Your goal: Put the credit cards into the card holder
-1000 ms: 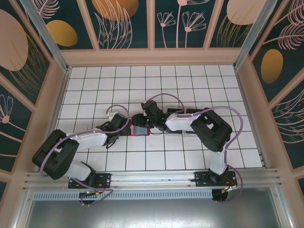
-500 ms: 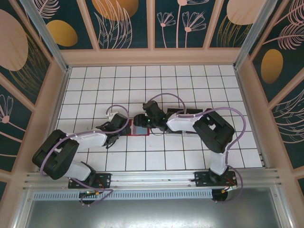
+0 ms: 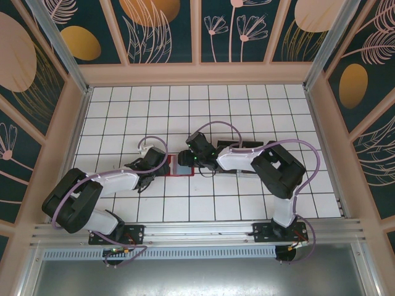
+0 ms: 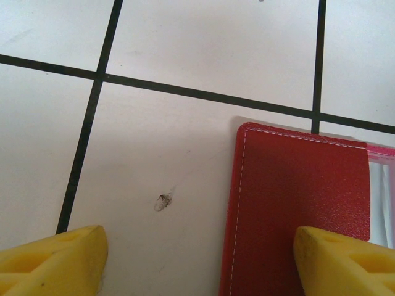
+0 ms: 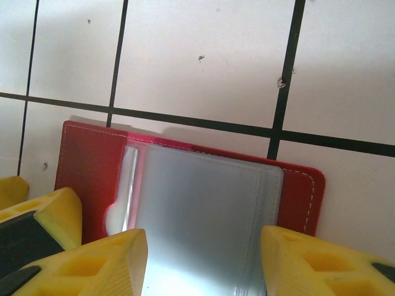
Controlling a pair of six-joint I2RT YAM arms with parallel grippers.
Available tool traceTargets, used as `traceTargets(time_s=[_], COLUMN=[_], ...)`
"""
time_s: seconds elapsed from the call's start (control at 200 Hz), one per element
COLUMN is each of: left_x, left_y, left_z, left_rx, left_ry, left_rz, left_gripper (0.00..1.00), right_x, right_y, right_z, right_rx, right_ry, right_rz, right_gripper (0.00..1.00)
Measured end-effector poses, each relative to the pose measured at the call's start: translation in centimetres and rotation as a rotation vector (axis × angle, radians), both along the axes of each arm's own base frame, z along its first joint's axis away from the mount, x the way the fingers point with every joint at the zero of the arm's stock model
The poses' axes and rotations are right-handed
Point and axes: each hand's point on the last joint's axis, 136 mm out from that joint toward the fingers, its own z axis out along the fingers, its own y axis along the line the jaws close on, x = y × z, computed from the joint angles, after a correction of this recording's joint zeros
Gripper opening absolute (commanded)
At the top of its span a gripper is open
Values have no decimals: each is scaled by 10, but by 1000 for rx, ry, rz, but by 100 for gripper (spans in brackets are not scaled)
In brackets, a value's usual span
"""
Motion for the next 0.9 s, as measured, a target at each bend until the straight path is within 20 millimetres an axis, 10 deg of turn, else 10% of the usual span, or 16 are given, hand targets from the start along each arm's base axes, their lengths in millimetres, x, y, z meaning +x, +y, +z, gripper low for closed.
traceTargets(time_s=[0.896], left_x=[1], left_y=[1], left_z=[0], left_rx=[-7], left_ry=[-11], left_rz=[4], left_gripper=[78], right_x=[-8], right_y=[16], right_z=[3], right_rx=[33], right_ry=[15], right_rz=[38], right_gripper=[52])
